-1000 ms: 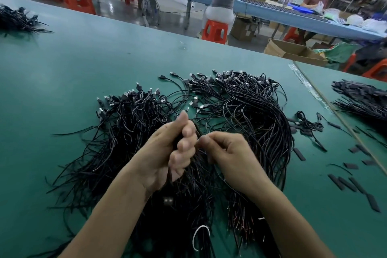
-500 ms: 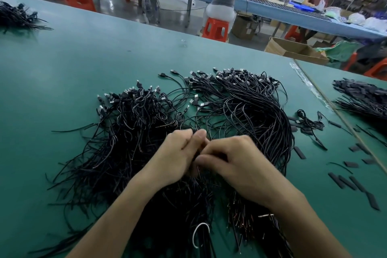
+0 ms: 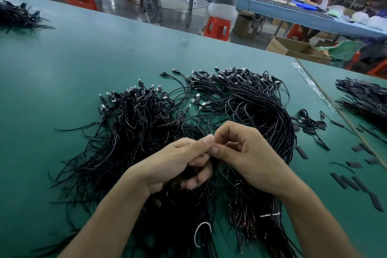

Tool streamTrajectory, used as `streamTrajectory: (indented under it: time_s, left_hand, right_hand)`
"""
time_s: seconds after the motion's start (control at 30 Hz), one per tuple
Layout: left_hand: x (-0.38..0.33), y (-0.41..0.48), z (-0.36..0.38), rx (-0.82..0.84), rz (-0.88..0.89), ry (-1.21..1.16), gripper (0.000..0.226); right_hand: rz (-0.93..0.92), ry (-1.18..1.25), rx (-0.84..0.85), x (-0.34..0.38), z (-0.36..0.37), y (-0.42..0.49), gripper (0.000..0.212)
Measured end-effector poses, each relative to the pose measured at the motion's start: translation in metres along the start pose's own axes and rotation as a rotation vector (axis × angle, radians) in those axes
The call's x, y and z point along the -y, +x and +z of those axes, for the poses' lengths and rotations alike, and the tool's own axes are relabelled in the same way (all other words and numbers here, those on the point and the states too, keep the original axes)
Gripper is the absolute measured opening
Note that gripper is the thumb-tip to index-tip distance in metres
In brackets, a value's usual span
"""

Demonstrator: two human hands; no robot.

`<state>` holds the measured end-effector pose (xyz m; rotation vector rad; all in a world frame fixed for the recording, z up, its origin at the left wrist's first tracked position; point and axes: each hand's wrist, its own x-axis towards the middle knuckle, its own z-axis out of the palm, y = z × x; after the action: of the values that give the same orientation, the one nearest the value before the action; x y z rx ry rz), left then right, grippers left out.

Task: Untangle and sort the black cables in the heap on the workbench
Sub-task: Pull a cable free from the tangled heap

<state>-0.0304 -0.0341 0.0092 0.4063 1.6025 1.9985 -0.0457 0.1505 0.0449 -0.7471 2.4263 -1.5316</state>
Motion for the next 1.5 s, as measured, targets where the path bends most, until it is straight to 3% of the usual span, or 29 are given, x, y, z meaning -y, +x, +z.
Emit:
streamTrajectory:
  time_s: [0.17, 0.23, 0.3, 0.4, 0.5, 0.63, 0.73, 0.9, 0.97, 1.1, 1.3, 1.5]
  left_hand:
    - [0.004, 0.012, 0.007, -0.296, 0.033, 0.163, 0.060]
    - [0.006, 0.014, 0.008, -0.333, 0.022, 0.093, 0.053]
    - [0.005, 0.013, 0.010, -0.241, -0.027, -0.159, 0.035]
    - [0.004, 0.012, 0.013, -0.075, -0.099, -0.390, 0.045]
    - [0.004, 0.011, 0.014, -0.112, -0.103, -0.283, 0.061]
    - [0.009, 0.011, 0.010, -0.283, 0.016, -0.079, 0.059]
    - [0.012, 0.009, 0.006, -0.243, 0.052, -0.006, 0.062]
    - [0.011, 0.008, 0.004, -0.124, 0.012, -0.043, 0.080]
    - [0.010, 0.007, 0.002, -0.104, -0.008, -0.037, 0.077]
    - [0.008, 0.008, -0.007, -0.267, 0.031, -0.028, 0.058]
    - [0.010, 0.010, -0.017, -0.575, 0.197, -0.148, 0.061]
    - [0.010, 0.012, -0.015, -0.554, 0.160, -0.148, 0.075]
  right_hand:
    - [0.004, -0.142, -0.087, -0.002, 0.003, 0.000, 0.014]
    - [-0.019, -0.164, -0.132, -0.002, 0.009, 0.000, 0.015]
    - [-0.043, -0.147, -0.155, 0.000, 0.016, -0.001, 0.017]
    - [-0.097, -0.219, -0.203, 0.003, 0.022, 0.000, 0.018]
    - [-0.114, -0.242, -0.226, 0.005, 0.020, 0.001, 0.017]
    - [-0.092, -0.268, -0.295, 0.003, 0.006, 0.005, 0.015]
    - [-0.058, -0.258, -0.326, 0.002, -0.005, 0.008, 0.016]
    - [-0.095, -0.165, -0.211, 0.006, -0.009, 0.011, 0.015]
    - [-0.093, -0.157, -0.185, 0.006, -0.008, 0.011, 0.014]
    - [0.030, -0.174, -0.244, -0.006, -0.003, 0.009, 0.027]
    - [0.399, -0.639, 0.153, -0.038, 0.028, -0.005, 0.031]
    - [0.448, -0.617, 0.172, -0.043, 0.040, -0.008, 0.020]
